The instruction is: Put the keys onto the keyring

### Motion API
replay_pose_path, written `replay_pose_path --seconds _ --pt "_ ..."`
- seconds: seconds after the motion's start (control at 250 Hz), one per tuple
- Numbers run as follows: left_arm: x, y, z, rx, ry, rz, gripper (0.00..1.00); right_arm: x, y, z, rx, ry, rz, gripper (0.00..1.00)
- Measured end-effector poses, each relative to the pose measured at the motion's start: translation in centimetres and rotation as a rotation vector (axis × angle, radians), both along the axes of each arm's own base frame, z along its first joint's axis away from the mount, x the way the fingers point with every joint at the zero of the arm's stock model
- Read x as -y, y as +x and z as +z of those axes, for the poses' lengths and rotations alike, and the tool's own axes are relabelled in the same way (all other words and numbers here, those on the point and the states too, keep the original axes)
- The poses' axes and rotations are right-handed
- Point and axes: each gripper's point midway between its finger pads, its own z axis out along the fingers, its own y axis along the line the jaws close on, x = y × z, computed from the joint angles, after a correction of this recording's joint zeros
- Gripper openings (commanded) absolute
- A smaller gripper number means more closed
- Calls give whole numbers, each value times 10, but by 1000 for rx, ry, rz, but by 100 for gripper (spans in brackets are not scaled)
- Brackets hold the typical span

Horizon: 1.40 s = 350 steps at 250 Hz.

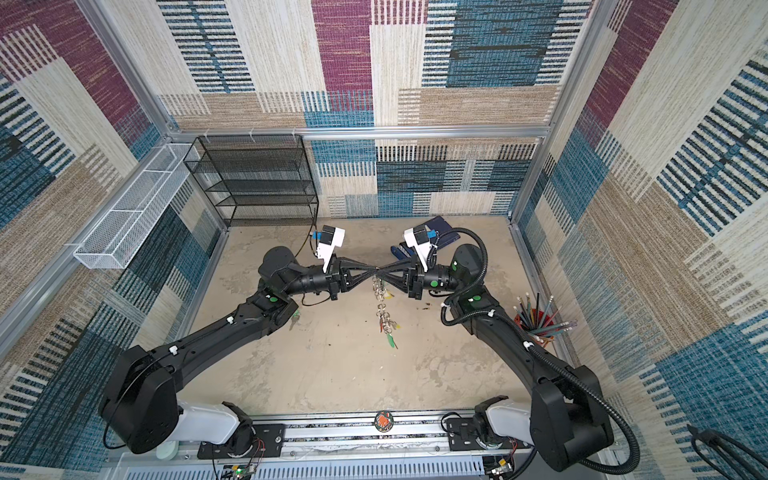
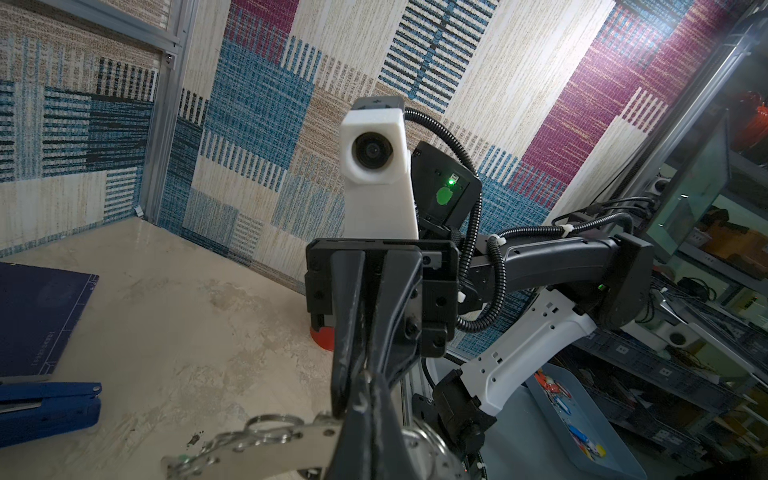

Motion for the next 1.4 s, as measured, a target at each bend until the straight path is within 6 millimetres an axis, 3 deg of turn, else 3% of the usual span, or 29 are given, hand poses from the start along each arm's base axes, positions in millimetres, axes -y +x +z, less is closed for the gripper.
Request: replay_pose_path --seconds 0.072,0.344,0.64,0.856,1.064,1.224,1.4 --pt "0 1 0 -2 0 5 0 0 0 0 1 0 0 0" --pt "0 1 -3 -11 17 7 0 1 -2 -1 -2 0 -2 0" --pt "-1 0 -6 -20 70 13 21 0 0 -6 -16 -12 -22 0" --pt "-13 12 -10 -74 121 34 32 1 3 -9 -21 -26 -49 0" --pt "-32 21 9 -52 185 35 44 3 2 -13 -11 -45 -62 0" --pt "-36 22 16 -6 278 -6 44 3 3 -15 -4 -70 -75 0" --pt "-30 18 5 -25 390 -89 43 4 3 -17 13 -94 -77 0"
